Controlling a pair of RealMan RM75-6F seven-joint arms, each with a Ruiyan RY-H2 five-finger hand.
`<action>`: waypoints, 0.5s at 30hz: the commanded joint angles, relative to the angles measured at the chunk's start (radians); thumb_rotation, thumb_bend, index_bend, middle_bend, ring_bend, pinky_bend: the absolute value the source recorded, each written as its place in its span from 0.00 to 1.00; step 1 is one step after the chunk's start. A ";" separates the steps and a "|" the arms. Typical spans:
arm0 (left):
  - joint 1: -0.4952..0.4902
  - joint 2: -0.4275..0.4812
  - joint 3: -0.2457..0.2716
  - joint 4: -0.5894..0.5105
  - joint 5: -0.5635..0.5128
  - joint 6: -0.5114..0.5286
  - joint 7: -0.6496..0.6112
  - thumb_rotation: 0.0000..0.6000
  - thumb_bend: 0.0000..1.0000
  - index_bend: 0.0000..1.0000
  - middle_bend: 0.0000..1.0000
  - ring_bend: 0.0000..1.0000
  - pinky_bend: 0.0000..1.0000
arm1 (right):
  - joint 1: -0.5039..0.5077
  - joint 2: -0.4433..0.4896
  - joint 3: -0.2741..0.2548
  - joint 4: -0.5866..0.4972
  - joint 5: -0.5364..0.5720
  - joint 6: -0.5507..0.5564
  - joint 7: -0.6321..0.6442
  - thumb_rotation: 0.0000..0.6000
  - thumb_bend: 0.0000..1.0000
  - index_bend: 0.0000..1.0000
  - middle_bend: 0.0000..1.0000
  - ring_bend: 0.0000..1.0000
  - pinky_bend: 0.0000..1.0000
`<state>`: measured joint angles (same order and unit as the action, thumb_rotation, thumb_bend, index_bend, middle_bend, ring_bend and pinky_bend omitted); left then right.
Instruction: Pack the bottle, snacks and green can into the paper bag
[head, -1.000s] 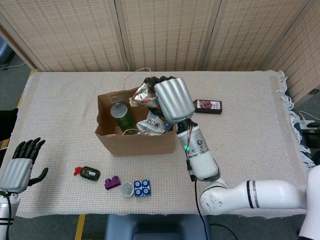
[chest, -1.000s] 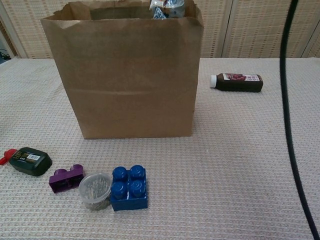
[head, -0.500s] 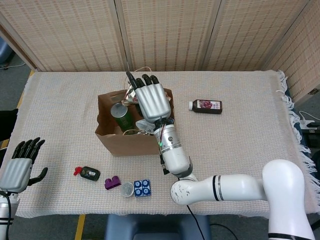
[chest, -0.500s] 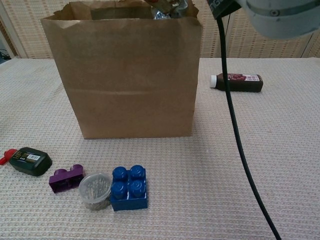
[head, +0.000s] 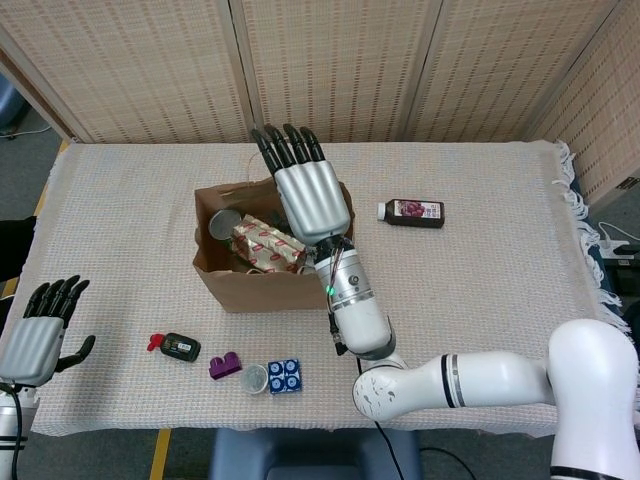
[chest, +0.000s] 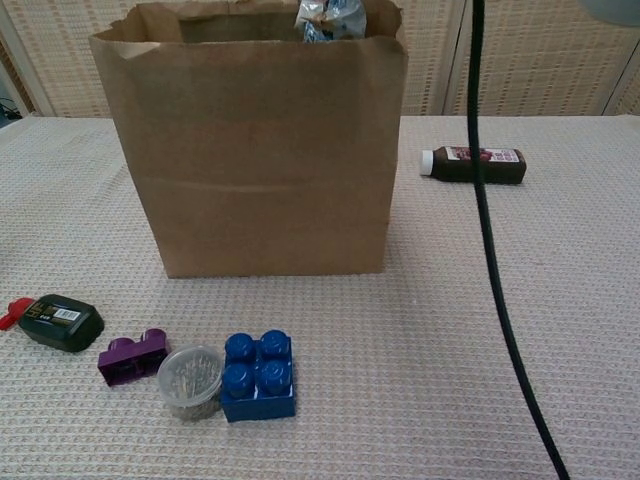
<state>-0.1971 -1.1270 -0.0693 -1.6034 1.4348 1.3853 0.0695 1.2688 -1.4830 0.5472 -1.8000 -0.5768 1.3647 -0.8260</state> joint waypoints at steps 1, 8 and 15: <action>0.001 0.000 0.000 0.000 0.000 0.002 0.001 1.00 0.34 0.05 0.00 0.00 0.00 | -0.086 0.092 -0.048 -0.101 -0.033 0.016 0.013 1.00 0.12 0.00 0.04 0.00 0.06; 0.004 -0.004 -0.001 -0.003 -0.003 0.008 0.017 1.00 0.35 0.05 0.00 0.00 0.00 | -0.349 0.312 -0.285 -0.240 -0.353 0.050 0.156 1.00 0.12 0.00 0.04 0.00 0.04; 0.006 -0.008 -0.002 -0.008 -0.005 0.013 0.031 1.00 0.34 0.05 0.00 0.00 0.00 | -0.625 0.424 -0.543 -0.211 -0.600 0.081 0.409 1.00 0.12 0.00 0.01 0.00 0.00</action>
<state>-0.1911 -1.1343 -0.0708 -1.6111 1.4302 1.3976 0.0994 0.7653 -1.1272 0.1202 -2.0178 -1.0634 1.4219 -0.5421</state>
